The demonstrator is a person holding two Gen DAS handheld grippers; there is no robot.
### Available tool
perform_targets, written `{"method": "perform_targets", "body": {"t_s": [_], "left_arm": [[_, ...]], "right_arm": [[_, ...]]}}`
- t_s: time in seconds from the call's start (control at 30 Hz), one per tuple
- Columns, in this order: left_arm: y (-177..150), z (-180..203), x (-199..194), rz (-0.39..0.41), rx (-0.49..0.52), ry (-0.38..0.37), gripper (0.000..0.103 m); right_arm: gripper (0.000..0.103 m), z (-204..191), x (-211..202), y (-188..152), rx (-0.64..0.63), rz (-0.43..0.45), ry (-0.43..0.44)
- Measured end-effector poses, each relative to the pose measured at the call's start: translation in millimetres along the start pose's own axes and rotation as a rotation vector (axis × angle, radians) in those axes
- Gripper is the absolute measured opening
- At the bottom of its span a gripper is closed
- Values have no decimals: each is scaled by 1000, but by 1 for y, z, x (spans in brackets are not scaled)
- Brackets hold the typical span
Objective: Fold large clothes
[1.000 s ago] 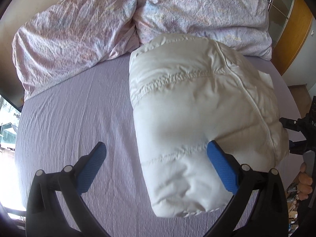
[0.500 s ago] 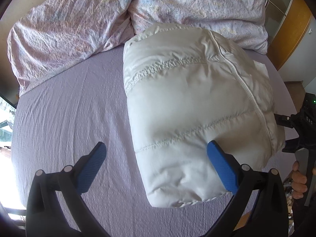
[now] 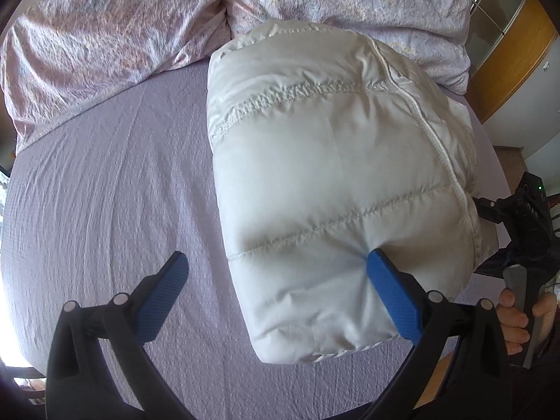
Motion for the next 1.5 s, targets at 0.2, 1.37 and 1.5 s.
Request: {"method": "perform_targets", "body": {"t_s": [0.2,1.37,1.5], "left_arm": [[1,-2,2,-12,-3,-19,101],[-10,-21,39,-60,-84,-212,101],[-13,-31,36,-72,-86,-228,101]], "right_arm": [[93,7,4,-3,22,-16,24],[58,-3,0,-18,6,37,17],[58,-5,2,-19,5,40,14]]}}
Point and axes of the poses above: each gripper's, at about its wrist camera, not at the fingertips, and x roughly the way its jaws point, z to its right, y to its top, the point moved 7 cm from there along x, roughly the way its jaws point, and after that the axes turned 8 degrees about -y, right-handed, at the moved point
